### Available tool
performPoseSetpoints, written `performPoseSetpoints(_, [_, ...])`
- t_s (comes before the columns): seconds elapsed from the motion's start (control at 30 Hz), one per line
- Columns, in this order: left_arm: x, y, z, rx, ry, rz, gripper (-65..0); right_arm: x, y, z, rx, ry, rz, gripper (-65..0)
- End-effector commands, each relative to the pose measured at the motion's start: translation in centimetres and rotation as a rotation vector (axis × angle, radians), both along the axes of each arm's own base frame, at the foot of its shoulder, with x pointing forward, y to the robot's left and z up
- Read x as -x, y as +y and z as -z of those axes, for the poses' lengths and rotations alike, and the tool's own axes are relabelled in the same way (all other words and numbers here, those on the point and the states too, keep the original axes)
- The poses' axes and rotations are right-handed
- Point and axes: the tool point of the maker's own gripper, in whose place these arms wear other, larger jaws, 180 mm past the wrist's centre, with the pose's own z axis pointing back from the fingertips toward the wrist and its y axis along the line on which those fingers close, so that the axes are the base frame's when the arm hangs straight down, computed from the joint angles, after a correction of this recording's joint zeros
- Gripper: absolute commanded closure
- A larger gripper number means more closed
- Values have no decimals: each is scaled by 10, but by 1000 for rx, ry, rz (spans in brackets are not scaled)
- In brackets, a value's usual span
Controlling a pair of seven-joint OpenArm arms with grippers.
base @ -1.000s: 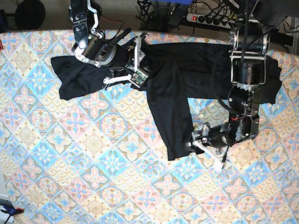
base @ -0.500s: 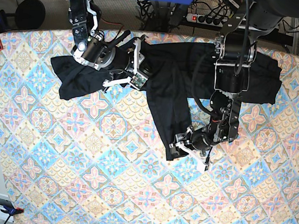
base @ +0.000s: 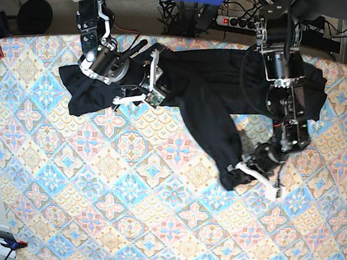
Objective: Layout the t-shirt on the table in an organized manner, then fold the t-shirt properly
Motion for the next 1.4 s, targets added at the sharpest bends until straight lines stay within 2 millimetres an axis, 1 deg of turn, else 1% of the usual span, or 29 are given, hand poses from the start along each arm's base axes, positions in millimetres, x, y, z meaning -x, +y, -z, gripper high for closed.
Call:
performPoseSetpoints(0.0, [1, 3, -27, 3, -78, 1, 0, -5, 5, -12, -38, -35, -8, -158])
performPoseSetpoints(0.03, [10, 13, -38, -7, -104, -14, 0, -5, 5, -12, -38, -34, -7, -158])
performPoseSetpoints(0.1, [28, 24, -56, -9, -144, -20, 0, -5, 6, -12, -39, -33, -10, -158])
performPoseSetpoints(0.2, [52, 34, -73, -15, -180, -22, 0, -4, 7, -12, -39, -33, -12, -158])
performPoseSetpoints(0.3, [84, 58, -77, -28, -190, -79, 0, -4, 7, -12, -39, -33, -12, -158])
performPoseSetpoints(0.5, [135, 110, -69, 37, -151, -202, 0, -3, 7, -11, -39, -28, -12, -158])
performPoseSetpoints(0.6, [162, 137, -73, 58, -146, -255, 0, -3, 7, -11, -39, -30, -13, -158])
performPoseSetpoints(0.63, [168, 145, -76, 59, -149, -271, 0, -3, 7, -11, -39, -30, -13, -158])
performPoseSetpoints(0.7, [178, 154, -79, 51, -141, -275, 0, -2, 7, -10, -40, -28, -15, -158])
performPoseSetpoints(0.8, [184, 158, -73, 32, -106, -271, 0, -1, 8, -11, -40, -28, -15, -158])
performPoseSetpoints(0.87, [188, 163, -62, 17, -71, -288, 0, -1, 8, -11, -41, -28, -17, -158])
performPoseSetpoints(0.93, [192, 165, -45, -12, -2, -292, 0, -1, 9, -11, -42, -29, -17, -158])
performPoseSetpoints(0.97, [193, 161, -35, -16, 36, -280, 0, -1, 9, -11, -42, -29, -17, -158])
performPoseSetpoints(1.07, [189, 139, -8, -24, 123, -205, 0, -1, 9, -11, -43, -29, -18, -158])
performPoseSetpoints(1.17, [188, 126, 10, -65, 189, -137, 0, -1, 9, -11, -43, -29, -18, -158])
performPoseSetpoints(1.23, [190, 122, 20, -101, 234, -88, 0, -1, 9, -11, -43, -29, -18, -158])
performPoseSetpoints(1.3, [197, 121, 29, -127, 278, -51, -8, -1, 9, -11, -42, -28, -18, -158])
performPoseSetpoints(1.37, [203, 121, 32, -151, 306, -17, -46, -1, 8, -11, -41, -28, -17, -158])
